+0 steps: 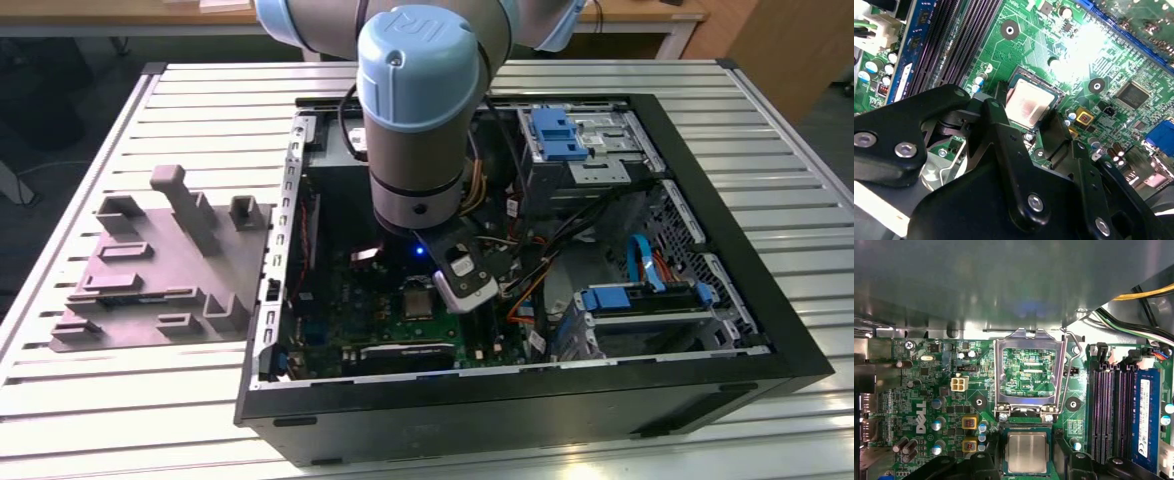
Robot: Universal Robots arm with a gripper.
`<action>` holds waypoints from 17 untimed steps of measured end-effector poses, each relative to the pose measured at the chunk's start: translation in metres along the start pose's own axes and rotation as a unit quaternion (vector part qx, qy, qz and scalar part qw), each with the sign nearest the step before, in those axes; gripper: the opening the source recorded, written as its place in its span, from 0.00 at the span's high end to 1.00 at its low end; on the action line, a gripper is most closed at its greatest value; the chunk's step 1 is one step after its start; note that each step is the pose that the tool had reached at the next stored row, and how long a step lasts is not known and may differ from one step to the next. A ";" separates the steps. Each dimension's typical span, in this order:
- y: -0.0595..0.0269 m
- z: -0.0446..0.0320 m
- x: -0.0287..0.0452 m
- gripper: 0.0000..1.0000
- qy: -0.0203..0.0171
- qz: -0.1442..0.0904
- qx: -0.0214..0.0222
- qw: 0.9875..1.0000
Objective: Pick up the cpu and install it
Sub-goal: 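Place the cpu into insertion slot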
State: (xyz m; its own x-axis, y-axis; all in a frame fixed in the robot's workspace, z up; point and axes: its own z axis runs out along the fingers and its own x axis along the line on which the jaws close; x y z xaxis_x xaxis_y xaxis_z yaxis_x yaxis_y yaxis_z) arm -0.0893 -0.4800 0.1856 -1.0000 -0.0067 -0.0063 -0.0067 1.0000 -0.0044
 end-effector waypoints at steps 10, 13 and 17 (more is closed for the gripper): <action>0.0000 -0.0008 0.0000 0.51 0.000 0.000 0.000 1.000; 0.0001 -0.0043 -0.0001 0.51 0.000 0.000 0.000 1.000; -0.0001 -0.0048 0.0000 0.51 0.000 0.000 0.000 1.000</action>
State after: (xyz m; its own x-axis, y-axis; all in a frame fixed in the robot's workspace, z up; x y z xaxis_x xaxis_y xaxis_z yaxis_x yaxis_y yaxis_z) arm -0.0894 -0.4801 0.1904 -1.0000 -0.0066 -0.0061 -0.0065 1.0000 -0.0051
